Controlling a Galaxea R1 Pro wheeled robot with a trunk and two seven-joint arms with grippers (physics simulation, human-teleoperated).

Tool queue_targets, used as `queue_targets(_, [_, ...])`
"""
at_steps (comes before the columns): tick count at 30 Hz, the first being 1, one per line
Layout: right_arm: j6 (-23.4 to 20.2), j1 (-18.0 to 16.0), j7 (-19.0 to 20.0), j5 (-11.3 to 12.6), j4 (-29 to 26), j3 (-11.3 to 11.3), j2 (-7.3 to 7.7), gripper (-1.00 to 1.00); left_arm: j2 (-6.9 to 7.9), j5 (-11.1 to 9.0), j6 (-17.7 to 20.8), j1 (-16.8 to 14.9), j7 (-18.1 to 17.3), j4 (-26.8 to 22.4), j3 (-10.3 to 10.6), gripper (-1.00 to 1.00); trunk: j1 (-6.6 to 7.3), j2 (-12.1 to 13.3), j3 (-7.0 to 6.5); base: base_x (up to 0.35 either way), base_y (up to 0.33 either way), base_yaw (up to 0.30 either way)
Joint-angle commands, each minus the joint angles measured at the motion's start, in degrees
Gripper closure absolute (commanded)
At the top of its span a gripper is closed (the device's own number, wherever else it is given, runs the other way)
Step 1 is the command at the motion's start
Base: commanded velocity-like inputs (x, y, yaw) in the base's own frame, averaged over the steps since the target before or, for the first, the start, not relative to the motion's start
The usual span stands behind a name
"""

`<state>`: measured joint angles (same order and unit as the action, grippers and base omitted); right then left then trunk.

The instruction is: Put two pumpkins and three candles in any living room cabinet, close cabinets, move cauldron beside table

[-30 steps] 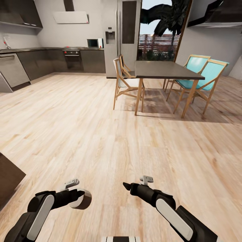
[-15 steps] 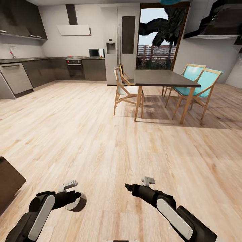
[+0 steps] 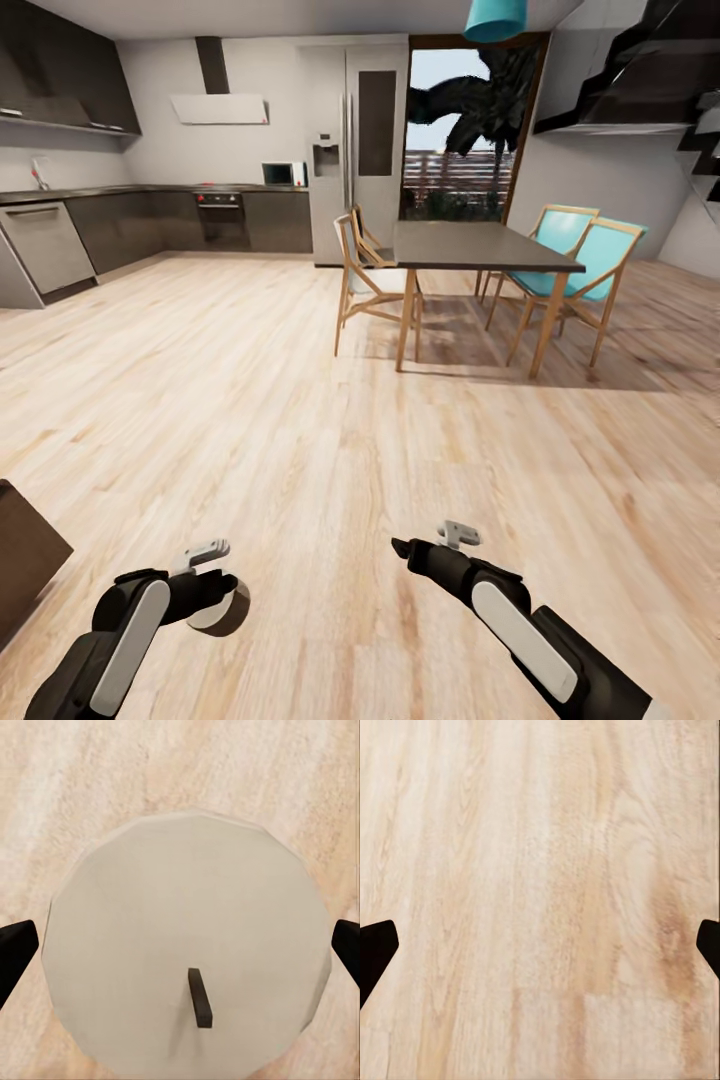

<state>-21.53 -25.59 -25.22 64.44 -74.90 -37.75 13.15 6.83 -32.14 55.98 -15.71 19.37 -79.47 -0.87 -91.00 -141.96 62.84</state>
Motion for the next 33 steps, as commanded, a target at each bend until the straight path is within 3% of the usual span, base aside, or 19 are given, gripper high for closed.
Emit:
queue_targets(1, [0.00, -0.07, -0.49, 0.47, -0.06, -0.14, 0.11, -1.00, -0.02, -0.55, 0.18, -0.02, 0.58, -0.07, -0.01, 1.00, 0.01, -0.03, 0.12, 0.000, 0.000, -0.191])
queue_targets(17, [0.18, -0.07, -0.41, 0.62, 0.19, -0.14, 0.24, -1.00, -0.12, -0.87, 0.19, -0.02, -0.04, -0.60, -0.01, 1.00, 0.01, -0.03, 1.14, 0.000, 0.000, -0.204])
queue_targets(29, [0.10, -0.07, -0.53, 0.77, -0.10, -0.13, 0.25, -1.00, -0.04, -0.74, 0.19, -0.02, 0.08, -0.69, -0.01, 1.00, 2.65, 4.79, -0.37, 0.000, 0.000, -0.070])
queue_targets(33, [0.09, -0.07, -0.50, 0.79, -0.12, -0.13, 0.30, -1.00, -0.07, -0.73, 0.19, -0.02, 0.17, -0.69, 1.04, 1.00, 3.53, 6.39, -0.72, 0.000, 0.000, 0.000])
